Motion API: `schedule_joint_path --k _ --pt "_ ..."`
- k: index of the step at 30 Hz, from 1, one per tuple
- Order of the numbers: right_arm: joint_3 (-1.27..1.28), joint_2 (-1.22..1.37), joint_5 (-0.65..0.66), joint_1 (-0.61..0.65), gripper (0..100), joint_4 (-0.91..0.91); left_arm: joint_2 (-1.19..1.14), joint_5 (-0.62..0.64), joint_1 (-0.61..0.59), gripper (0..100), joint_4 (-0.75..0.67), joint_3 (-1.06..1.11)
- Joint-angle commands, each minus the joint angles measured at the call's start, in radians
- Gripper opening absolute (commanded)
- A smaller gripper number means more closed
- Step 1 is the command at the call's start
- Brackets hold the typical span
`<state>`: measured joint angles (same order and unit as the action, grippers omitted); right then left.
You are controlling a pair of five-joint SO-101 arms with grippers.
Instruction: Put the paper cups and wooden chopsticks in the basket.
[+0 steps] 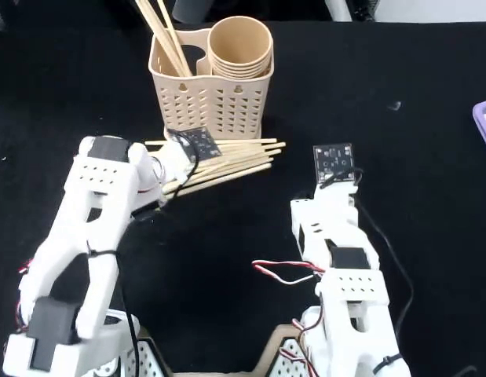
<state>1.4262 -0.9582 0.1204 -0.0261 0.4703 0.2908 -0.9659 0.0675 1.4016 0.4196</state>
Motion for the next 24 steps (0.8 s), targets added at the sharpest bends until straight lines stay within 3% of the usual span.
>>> schedule_joint_path --k 1,6,16,24 --pt "-0.004 0.002 -0.002 0.012 1.1 -0.023 0.081 0.031 0.044 3 0.051 -0.068" --pt "-0.004 0.002 -0.002 0.012 1.1 -0.023 0.114 0.167 0.09 3 0.008 -0.015" --pt "-0.004 -0.001 -0.002 0.006 1.1 -0.023 0.172 0.514 0.176 3 -0.56 0.357" --pt "-0.004 -0.002 -0.002 0.006 1.1 -0.023 0.43 0.583 0.231 3 -0.733 0.602"
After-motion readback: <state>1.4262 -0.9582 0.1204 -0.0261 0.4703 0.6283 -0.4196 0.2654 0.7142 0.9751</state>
